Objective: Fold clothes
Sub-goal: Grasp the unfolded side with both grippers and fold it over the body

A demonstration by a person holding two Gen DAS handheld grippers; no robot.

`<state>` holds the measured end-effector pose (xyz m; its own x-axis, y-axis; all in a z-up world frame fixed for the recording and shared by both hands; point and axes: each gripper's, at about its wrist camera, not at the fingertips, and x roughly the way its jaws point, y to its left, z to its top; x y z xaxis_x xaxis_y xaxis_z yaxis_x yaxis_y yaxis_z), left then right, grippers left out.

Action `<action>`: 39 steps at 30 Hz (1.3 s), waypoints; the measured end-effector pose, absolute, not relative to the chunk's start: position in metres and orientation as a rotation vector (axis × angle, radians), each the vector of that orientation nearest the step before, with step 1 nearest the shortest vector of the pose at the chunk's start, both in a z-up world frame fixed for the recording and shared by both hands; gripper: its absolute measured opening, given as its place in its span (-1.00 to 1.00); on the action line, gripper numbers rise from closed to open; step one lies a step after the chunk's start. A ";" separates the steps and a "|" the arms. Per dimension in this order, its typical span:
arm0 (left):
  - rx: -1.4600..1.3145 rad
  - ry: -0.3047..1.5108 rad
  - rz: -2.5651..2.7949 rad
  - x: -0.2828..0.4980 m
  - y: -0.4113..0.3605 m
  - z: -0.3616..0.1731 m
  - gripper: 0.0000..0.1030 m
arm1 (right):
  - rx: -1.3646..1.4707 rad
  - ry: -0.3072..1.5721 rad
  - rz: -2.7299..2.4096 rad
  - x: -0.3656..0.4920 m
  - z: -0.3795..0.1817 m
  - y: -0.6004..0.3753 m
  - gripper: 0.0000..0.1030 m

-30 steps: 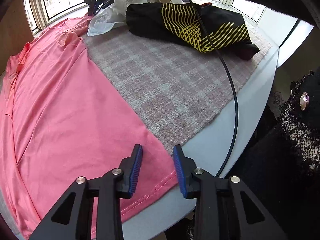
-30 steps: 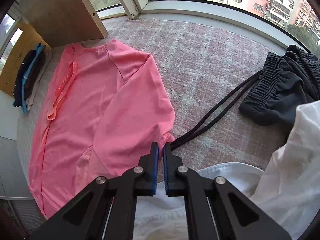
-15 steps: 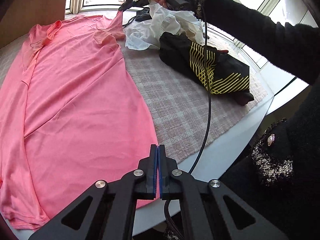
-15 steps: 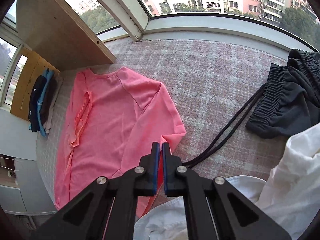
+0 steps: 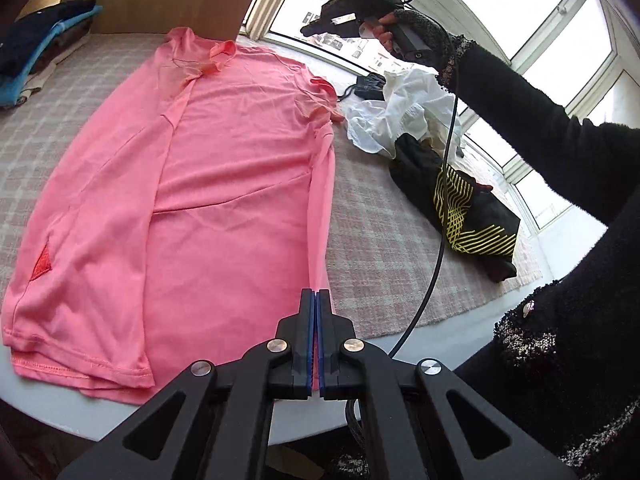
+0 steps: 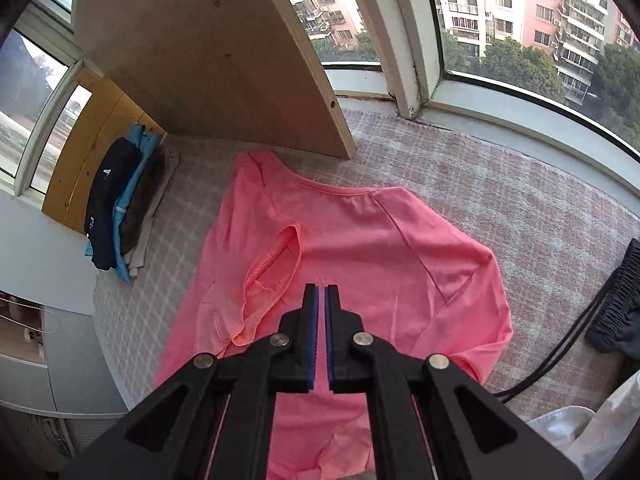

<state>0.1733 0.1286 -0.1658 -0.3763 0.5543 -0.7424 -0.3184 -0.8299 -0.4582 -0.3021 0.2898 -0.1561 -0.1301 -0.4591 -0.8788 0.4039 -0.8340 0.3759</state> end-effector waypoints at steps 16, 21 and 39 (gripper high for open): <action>-1.320 -0.260 2.128 0.168 0.146 -0.174 -1.00 | 1.814 0.463 -2.100 -0.258 -0.216 0.334 0.04; -1.326 -0.208 2.112 0.165 0.156 -0.171 -1.00 | 1.902 0.491 -2.044 -0.262 -0.239 0.343 -0.27; -1.352 -0.385 2.260 0.178 0.102 -0.170 -1.00 | 1.806 0.037 -2.012 -0.312 -0.185 0.255 -0.92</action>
